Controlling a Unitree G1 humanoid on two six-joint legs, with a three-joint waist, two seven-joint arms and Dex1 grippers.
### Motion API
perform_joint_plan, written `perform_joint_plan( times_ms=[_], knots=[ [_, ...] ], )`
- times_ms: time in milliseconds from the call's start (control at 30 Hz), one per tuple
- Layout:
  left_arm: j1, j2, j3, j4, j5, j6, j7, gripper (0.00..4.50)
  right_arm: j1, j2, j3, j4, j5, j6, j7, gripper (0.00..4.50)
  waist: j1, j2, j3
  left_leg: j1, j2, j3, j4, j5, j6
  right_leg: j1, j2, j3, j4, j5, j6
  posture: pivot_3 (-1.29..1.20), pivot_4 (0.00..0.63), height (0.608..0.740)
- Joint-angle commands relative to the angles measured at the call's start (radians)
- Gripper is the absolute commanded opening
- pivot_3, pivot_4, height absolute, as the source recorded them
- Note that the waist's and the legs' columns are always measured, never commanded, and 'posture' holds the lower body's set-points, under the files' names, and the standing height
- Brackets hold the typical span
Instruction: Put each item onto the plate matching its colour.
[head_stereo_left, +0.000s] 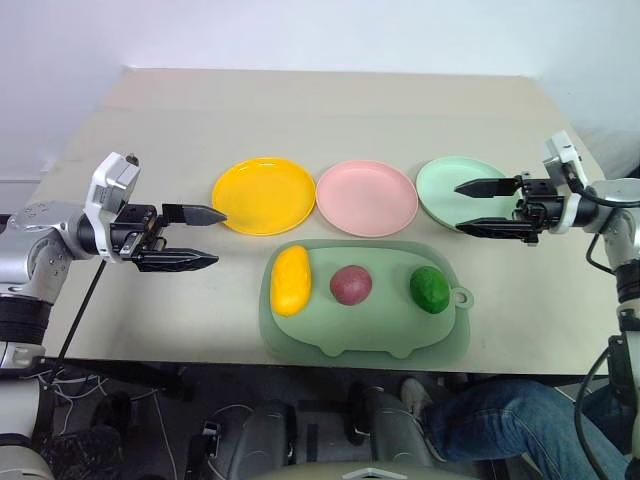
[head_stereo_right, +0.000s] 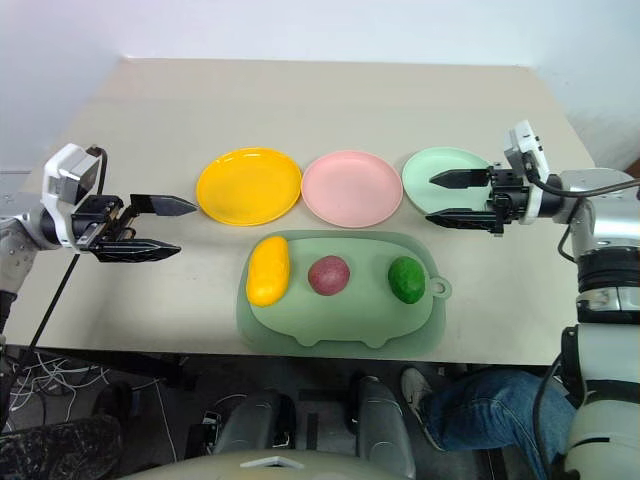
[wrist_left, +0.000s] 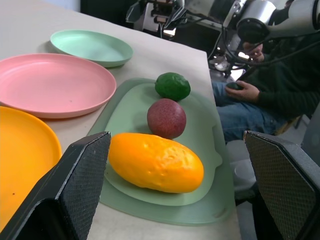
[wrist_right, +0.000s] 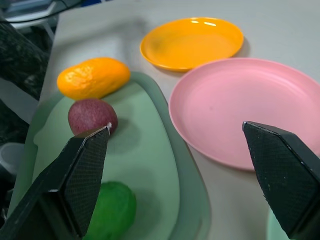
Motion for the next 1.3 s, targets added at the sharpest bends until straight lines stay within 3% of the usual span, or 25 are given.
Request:
perform_joint_plan(
  times_ms=[33,300,500,600,933,1067,1300],
  knots=[
    [-0.007,0.014,0.037,-0.014,-0.012,-0.004,-0.004,4.47,-0.039,-0.004,-0.037,0.013,-0.011,-0.021,0.004,4.5,0.001,0.0,0.0,0.0,0.0,0.0,0.0,0.0,0.0,0.0,0.0,0.0,0.0,0.0,0.0,0.0,0.15,0.74],
    [-0.027,-0.001,0.016,-0.006,-0.014,-0.007,-0.004,4.47,-0.053,-0.006,-0.076,0.006,-0.031,0.046,-0.018,4.5,-0.002,0.0,0.0,0.0,0.0,0.0,0.0,0.0,0.0,0.0,0.0,0.0,0.0,0.0,0.0,0.0,0.15,0.74],
    [-0.057,-0.022,0.0,0.005,-0.012,-0.017,-0.004,4.47,-0.09,-0.003,-0.135,0.043,-0.072,0.059,-0.209,4.5,-0.001,0.0,0.0,0.0,0.0,0.0,0.0,0.0,0.0,0.0,0.0,0.0,0.0,0.0,0.0,0.0,0.15,0.74],
    [-0.055,-0.029,-0.014,0.007,-0.016,-0.03,-0.004,4.47,-0.087,-0.011,-0.124,0.027,-0.066,0.091,-0.135,4.5,-0.002,0.0,0.0,0.0,0.0,0.0,0.0,0.0,0.0,0.0,0.0,0.0,0.0,0.0,0.0,0.0,0.15,0.74],
    [-0.064,-0.031,-0.031,0.012,-0.03,-0.033,-0.004,4.47,-0.048,0.008,-0.172,-0.035,-0.078,0.185,-0.292,4.5,-0.002,0.0,0.0,0.0,0.0,0.0,0.0,0.0,0.0,0.0,0.0,0.0,0.0,0.0,0.0,0.0,0.15,0.74],
    [-0.069,-0.033,-0.045,0.015,-0.029,-0.041,-0.004,4.47,-0.011,0.005,-0.185,-0.158,-0.042,0.302,-0.33,4.5,-0.002,0.0,0.0,0.0,0.0,0.0,0.0,0.0,0.0,0.0,0.0,0.0,0.0,0.0,0.0,0.0,0.15,0.74],
    [-0.091,-0.06,-0.063,0.057,-0.021,-0.058,-0.004,4.47,0.078,-0.006,-0.292,-0.426,0.09,0.71,-0.518,4.5,0.001,0.0,0.0,-0.001,0.0,0.0,0.0,-0.001,0.001,0.0,0.0,0.0,0.0,0.0,0.0,0.0,0.15,0.74]
  ],
)
